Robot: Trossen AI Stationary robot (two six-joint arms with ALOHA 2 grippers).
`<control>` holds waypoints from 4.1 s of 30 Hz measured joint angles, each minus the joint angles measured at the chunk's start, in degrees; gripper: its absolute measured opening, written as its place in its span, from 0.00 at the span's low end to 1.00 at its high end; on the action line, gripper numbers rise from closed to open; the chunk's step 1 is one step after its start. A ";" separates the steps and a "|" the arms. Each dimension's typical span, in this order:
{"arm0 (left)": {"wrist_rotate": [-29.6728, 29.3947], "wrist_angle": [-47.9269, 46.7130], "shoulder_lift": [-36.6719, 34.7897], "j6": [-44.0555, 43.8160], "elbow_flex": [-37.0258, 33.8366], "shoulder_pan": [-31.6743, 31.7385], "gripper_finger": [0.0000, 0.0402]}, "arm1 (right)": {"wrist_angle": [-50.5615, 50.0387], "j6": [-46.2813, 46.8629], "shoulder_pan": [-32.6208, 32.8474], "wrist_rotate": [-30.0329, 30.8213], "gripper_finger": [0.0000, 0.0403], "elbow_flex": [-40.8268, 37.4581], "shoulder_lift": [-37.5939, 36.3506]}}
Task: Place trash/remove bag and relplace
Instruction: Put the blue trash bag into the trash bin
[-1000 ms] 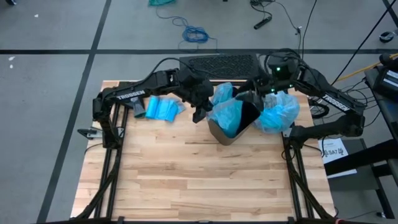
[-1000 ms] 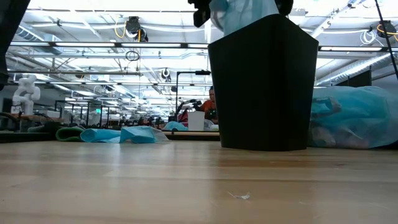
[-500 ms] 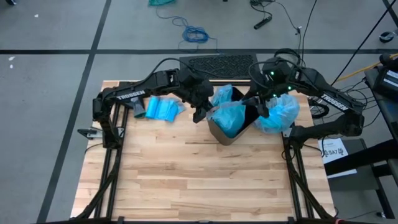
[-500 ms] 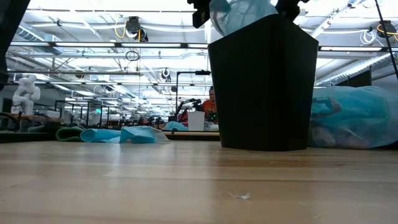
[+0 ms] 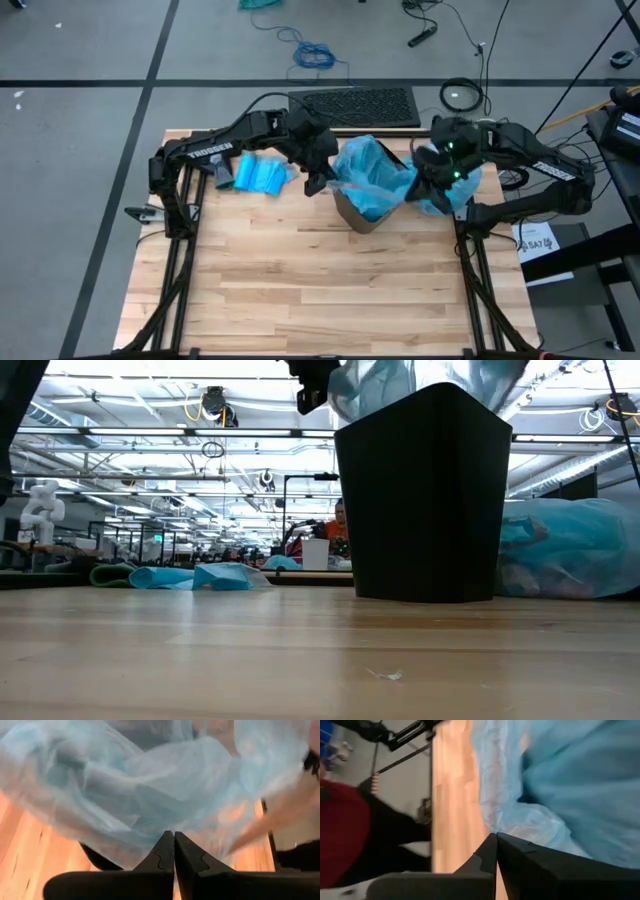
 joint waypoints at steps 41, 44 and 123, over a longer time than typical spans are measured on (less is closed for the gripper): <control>-12.72 -14.51 0.65 14.19 -16.74 3.77 0.01 | -1.33 43.54 27.00 13.49 0.00 -0.04 20.25; -12.63 -14.26 -1.46 14.17 -16.78 4.76 0.01 | -1.16 43.64 27.00 13.49 0.00 -0.04 19.92; 24.42 28.24 -15.33 2.15 -26.53 22.84 0.01 | -3.37 46.07 15.94 47.59 0.41 -0.02 3.87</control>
